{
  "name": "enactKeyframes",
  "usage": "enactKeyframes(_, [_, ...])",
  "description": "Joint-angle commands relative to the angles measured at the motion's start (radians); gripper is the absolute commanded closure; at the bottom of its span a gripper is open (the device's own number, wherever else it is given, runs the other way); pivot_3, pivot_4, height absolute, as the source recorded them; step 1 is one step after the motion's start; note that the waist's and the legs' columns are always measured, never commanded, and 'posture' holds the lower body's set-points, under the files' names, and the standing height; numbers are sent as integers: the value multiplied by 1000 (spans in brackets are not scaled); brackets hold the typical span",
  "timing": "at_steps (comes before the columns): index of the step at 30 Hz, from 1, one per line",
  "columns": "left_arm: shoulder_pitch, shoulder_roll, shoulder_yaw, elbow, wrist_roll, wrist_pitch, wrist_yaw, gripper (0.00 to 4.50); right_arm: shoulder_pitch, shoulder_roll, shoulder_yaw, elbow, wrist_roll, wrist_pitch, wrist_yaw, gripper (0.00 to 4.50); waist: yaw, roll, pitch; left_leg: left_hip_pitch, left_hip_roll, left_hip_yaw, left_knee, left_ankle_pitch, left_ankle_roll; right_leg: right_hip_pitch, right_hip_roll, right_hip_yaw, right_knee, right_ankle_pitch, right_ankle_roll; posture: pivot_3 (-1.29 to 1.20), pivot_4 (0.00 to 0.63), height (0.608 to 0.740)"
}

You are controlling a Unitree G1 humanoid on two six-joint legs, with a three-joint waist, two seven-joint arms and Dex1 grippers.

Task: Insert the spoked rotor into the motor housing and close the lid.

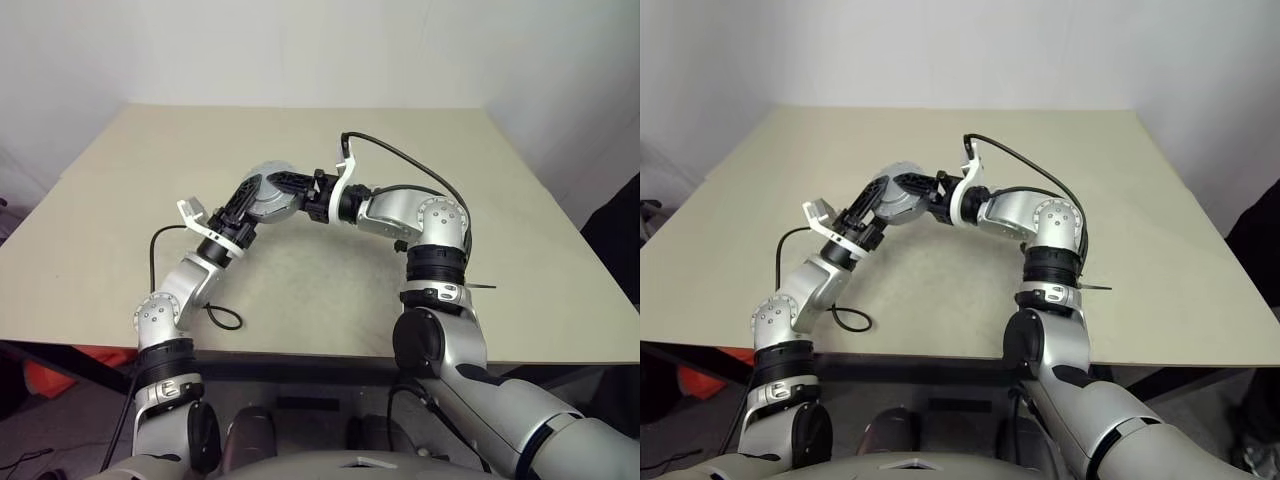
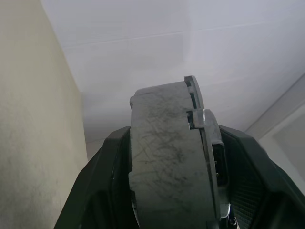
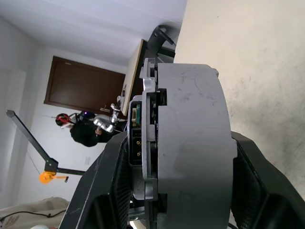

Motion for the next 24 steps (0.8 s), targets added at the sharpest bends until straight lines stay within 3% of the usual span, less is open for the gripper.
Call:
enactKeyframes(1, [-2, 21, 4, -13, 10, -13, -8, 2171, 7, 65, 14, -56, 42, -42, 27, 2259, 0, 0, 0, 0, 0, 0, 0, 0, 0, 0, 0, 0, 0, 0, 0, 0, 0, 740])
enactKeyframes(2, [-2, 20, 4, -14, 14, -17, -6, 2171, 10, 62, 19, -53, 42, -48, 31, 2259, 0, 0, 0, 0, 0, 0, 0, 0, 0, 0, 0, 0, 0, 0, 0, 0, 0, 740])
enactKeyframes(3, [-2, 19, 3, -15, 16, -19, -4, 2171, 13, 61, 23, -50, 43, -53, 33, 1554, 0, 0, 0, 0, 0, 0, 0, 0, 0, 0, 0, 0, 0, 0, 0, 0, 0, 740])
enactKeyframes(8, [-2, 5, -6, -27, 38, -37, 10, 2171, 29, 45, 81, -87, 15, -78, 57, 26, 0, 0, 0, 0, 0, 0, 1, 0, 0, 1, 0, 0, 0, 0, 0, 0, 0, 740])
enactKeyframes(16, [0, 21, 16, -37, 135, -137, 20, 2171, 64, 9, 187, -108, -161, -267, 36, 26, -1, 0, 0, 0, 0, -1, 3, 0, 0, 2, -1, 0, 0, 1, 1, 0, 0, 740])
enactKeyframes(24, [-3, 71, 168, 41, 223, -357, 40, 2171, 56, -4, 95, -15, -176, -371, -23, 26, -4, -1, 0, 1, 0, -1, 3, 0, 0, 3, 0, 0, 0, -1, 6, 0, 0, 740])
